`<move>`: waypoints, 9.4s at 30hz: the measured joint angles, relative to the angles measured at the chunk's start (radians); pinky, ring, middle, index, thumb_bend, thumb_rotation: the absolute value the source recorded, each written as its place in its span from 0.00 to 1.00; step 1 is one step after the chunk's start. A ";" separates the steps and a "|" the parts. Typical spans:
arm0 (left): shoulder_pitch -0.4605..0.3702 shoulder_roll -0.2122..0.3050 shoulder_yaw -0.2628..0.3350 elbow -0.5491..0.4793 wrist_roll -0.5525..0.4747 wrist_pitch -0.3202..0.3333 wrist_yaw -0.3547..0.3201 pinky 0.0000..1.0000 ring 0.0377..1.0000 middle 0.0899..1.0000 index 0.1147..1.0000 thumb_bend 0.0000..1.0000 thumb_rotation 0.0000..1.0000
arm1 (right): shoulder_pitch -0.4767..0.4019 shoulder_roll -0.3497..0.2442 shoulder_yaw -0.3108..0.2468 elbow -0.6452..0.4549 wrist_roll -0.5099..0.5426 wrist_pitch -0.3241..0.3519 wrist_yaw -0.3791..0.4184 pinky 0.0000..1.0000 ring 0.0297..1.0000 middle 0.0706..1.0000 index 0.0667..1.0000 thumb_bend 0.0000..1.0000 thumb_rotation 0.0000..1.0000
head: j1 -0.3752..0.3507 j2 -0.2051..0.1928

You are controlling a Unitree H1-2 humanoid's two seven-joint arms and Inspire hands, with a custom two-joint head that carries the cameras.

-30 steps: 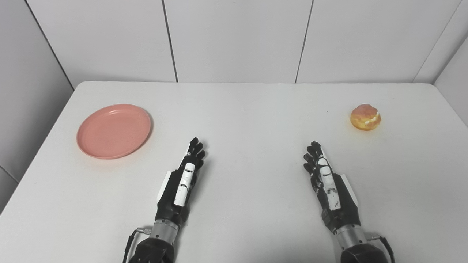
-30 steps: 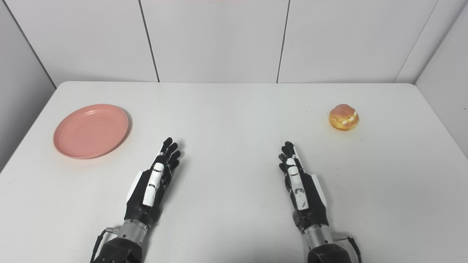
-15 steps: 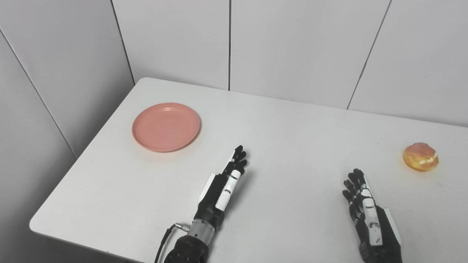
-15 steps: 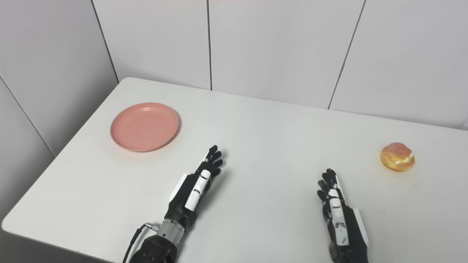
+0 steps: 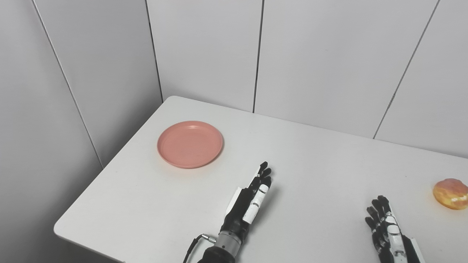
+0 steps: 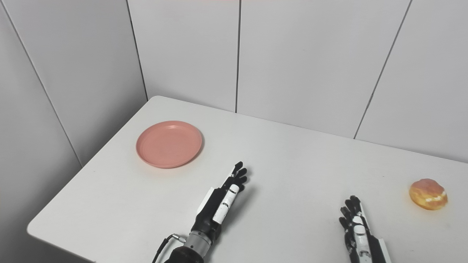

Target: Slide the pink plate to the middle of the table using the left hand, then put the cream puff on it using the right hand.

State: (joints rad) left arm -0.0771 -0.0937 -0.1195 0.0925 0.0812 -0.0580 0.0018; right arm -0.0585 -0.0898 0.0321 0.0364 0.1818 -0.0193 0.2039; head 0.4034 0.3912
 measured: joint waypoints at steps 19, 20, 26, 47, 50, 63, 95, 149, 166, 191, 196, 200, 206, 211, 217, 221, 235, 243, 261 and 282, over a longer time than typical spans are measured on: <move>-0.008 -0.003 -0.002 0.011 0.004 -0.009 0.005 0.97 0.97 0.98 0.99 0.45 1.00 | -0.012 0.004 -0.003 0.013 -0.013 0.000 0.003 1.00 1.00 1.00 1.00 0.16 1.00 | -0.012 0.006; -0.008 -0.003 -0.002 0.011 0.003 -0.008 0.005 0.97 0.97 0.98 0.99 0.44 1.00 | -0.013 0.004 -0.003 0.014 -0.013 0.000 0.003 1.00 1.00 1.00 1.00 0.17 1.00 | -0.012 0.009; -0.005 0.003 -0.004 -0.003 0.002 0.005 0.004 0.97 0.97 0.99 0.99 0.49 1.00 | -0.017 0.011 -0.004 0.015 -0.018 0.000 0.000 1.00 1.00 1.00 1.00 0.16 1.00 | -0.017 0.005; 0.024 0.063 -0.015 -0.206 -0.033 0.163 -0.058 0.99 0.98 0.98 0.98 0.47 1.00 | -0.032 0.031 -0.006 0.017 -0.034 0.000 -0.018 1.00 1.00 1.00 1.00 0.12 1.00 | -0.009 -0.008; 0.012 0.076 -0.008 -0.223 -0.037 0.166 -0.066 1.00 0.98 0.99 0.98 0.47 1.00 | -0.033 0.031 -0.007 0.017 -0.032 0.000 -0.018 1.00 1.00 1.00 1.00 0.12 1.00 | -0.006 -0.005; -0.071 0.108 0.056 -0.297 -0.073 0.196 -0.079 0.99 0.96 0.98 0.97 0.46 1.00 | -0.034 0.033 -0.007 0.015 -0.028 0.001 -0.018 1.00 1.00 1.00 1.00 0.09 1.00 | 0.002 -0.003; -0.213 0.214 0.317 -0.321 -0.131 0.190 0.004 1.00 0.97 0.99 0.97 0.44 1.00 | -0.032 0.033 -0.010 0.011 -0.026 0.002 -0.018 1.00 1.00 1.00 1.00 0.10 1.00 | 0.015 -0.011; -0.323 0.446 0.552 0.038 -0.324 0.202 0.080 0.92 0.92 0.91 0.90 0.39 1.00 | -0.028 0.023 -0.009 0.004 0.003 0.009 -0.016 1.00 1.00 1.00 1.00 0.09 1.00 | 0.041 -0.003; -0.335 0.458 0.565 0.212 -0.418 0.202 0.052 0.88 0.92 0.92 0.89 0.36 1.00 | -0.022 0.023 -0.009 -0.007 0.003 0.014 -0.019 1.00 1.00 1.00 1.00 0.10 1.00 | 0.037 0.011; -0.398 0.466 0.557 0.495 -0.511 0.110 -0.068 0.95 0.93 0.92 0.91 0.37 1.00 | -0.015 0.021 -0.008 -0.015 -0.013 0.017 -0.024 1.00 1.00 1.00 1.00 0.08 1.00 | 0.025 0.028; -0.404 0.458 0.537 0.500 -0.510 0.102 -0.068 0.94 0.91 0.91 0.89 0.37 1.00 | -0.014 0.020 -0.008 -0.015 -0.013 0.017 -0.024 1.00 1.00 1.00 1.00 0.09 1.00 | 0.020 0.031; -0.409 0.441 0.519 0.494 -0.510 0.107 -0.070 0.93 0.91 0.90 0.90 0.38 1.00 | -0.014 0.020 -0.008 -0.016 -0.013 0.017 -0.024 1.00 1.00 1.00 1.00 0.09 1.00 | 0.018 0.034; -0.401 0.399 0.475 0.426 -0.509 0.146 -0.070 0.93 0.91 0.91 0.90 0.37 1.00 | -0.014 0.020 -0.008 -0.016 -0.013 0.017 -0.024 1.00 1.00 1.00 1.00 0.10 1.00 | 0.015 0.037; -0.394 0.367 0.442 0.377 -0.504 0.183 -0.070 0.93 0.92 0.92 0.91 0.36 1.00 | -0.014 0.020 -0.004 -0.020 -0.019 0.021 -0.028 1.00 1.00 1.00 1.00 0.09 1.00 | 0.011 0.041; -0.394 0.353 0.421 0.364 -0.491 0.204 -0.070 0.95 0.92 0.92 0.91 0.35 1.00 | -0.012 0.020 -0.003 -0.023 -0.023 0.022 -0.029 1.00 1.00 1.00 1.00 0.11 1.00 | 0.002 0.051; -0.394 0.349 0.409 0.363 -0.490 0.204 -0.077 0.93 0.91 0.91 0.90 0.34 1.00 | -0.011 0.020 -0.004 -0.025 -0.017 0.024 -0.030 1.00 1.00 1.00 1.00 0.11 1.00 | -0.009 0.057; -0.395 0.260 0.347 0.332 -0.490 0.211 -0.129 0.92 0.89 0.89 0.88 0.37 1.00 | -0.010 0.027 -0.002 -0.024 -0.021 0.024 -0.042 1.00 1.00 1.00 1.00 0.14 1.00 | -0.038 0.080; -0.384 0.205 0.295 0.274 -0.488 0.262 -0.147 0.90 0.89 0.89 0.88 0.39 1.00 | -0.010 0.031 0.000 -0.025 -0.039 0.023 -0.046 1.00 1.00 1.00 1.00 0.17 1.00 | -0.058 0.097; -0.339 0.138 0.233 0.165 -0.487 0.359 -0.147 0.90 0.89 0.90 0.89 0.38 1.00 | -0.013 0.043 0.002 -0.019 -0.057 0.016 -0.049 1.00 1.00 1.00 1.00 0.22 1.00 | -0.150 0.132; -0.215 0.107 0.129 -0.048 -0.487 0.480 -0.160 0.89 0.89 0.90 0.89 0.38 1.00 | -0.009 0.064 0.016 -0.026 -0.094 0.014 -0.084 1.00 1.00 1.00 1.00 0.26 1.00 | -0.261 0.206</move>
State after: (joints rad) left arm -0.2919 0.0132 0.0092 0.0447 -0.4056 0.4221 -0.1581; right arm -0.0675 -0.0254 0.0477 0.0107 0.0874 -0.0058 0.1198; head 0.1427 0.5967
